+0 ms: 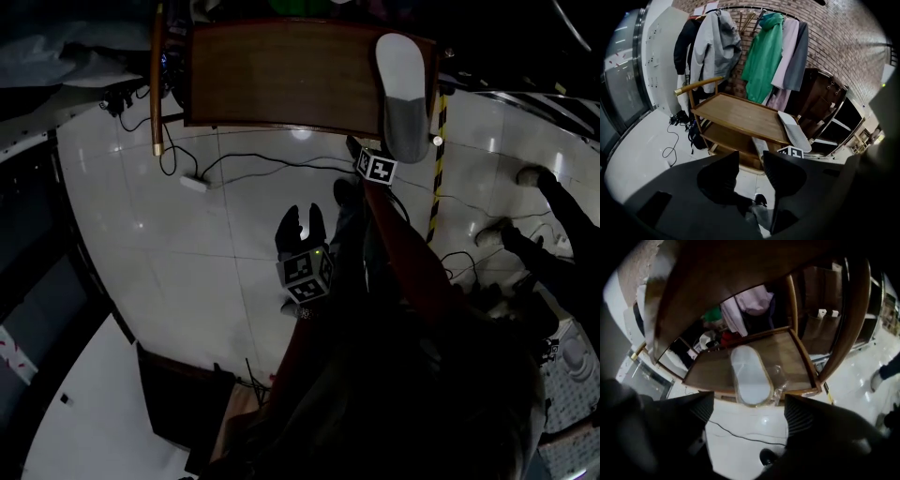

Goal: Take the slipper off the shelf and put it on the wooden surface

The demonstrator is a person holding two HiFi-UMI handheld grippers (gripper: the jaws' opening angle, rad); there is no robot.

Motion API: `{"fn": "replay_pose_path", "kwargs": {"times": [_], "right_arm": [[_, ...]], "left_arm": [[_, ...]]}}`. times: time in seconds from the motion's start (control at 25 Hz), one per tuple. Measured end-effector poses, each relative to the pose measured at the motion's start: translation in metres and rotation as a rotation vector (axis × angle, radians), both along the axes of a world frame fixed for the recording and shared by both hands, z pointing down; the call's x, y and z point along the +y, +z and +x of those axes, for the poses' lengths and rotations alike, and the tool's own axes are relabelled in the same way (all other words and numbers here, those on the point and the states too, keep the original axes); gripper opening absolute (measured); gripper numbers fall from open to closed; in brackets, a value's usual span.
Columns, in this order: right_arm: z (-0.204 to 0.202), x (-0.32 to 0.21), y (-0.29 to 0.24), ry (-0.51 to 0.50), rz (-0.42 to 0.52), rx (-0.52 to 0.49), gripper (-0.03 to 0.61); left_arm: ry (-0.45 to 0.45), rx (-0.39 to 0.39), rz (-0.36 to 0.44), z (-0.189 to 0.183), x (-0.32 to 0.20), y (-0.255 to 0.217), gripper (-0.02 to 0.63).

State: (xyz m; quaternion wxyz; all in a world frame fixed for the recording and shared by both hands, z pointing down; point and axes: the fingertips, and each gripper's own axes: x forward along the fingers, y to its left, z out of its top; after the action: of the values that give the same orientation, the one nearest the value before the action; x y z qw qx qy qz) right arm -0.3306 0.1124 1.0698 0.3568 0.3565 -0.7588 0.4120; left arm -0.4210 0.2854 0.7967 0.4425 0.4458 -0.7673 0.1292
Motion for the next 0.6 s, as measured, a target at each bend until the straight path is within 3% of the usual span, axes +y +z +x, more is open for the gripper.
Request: {"fn": "replay_pose_path", "kwargs": {"times": [0.2, 0.32, 0.48, 0.6], "right_arm": [[0.025, 0.047, -0.034, -0.122, -0.144, -0.015, 0.468], [0.050, 0.092, -0.085, -0.147, -0.210, -0.065, 0.331], [0.091, 0.105, -0.186, -0.108, -0.143, -0.121, 0.283], [0.073, 0.081, -0.269, -0.105, -0.031, -0.214, 0.272]], "left_arm": [[0.068, -0.025, 0.038, 0.013, -0.036, -0.039, 0.167], [0.088, -0.033, 0.063, 0.016, -0.048, -0.071, 0.166], [0.124, -0.047, 0.129, 0.021, -0.063, -0.128, 0.166], [0.193, -0.085, 0.168, 0.019, -0.068, -0.158, 0.166]]}}
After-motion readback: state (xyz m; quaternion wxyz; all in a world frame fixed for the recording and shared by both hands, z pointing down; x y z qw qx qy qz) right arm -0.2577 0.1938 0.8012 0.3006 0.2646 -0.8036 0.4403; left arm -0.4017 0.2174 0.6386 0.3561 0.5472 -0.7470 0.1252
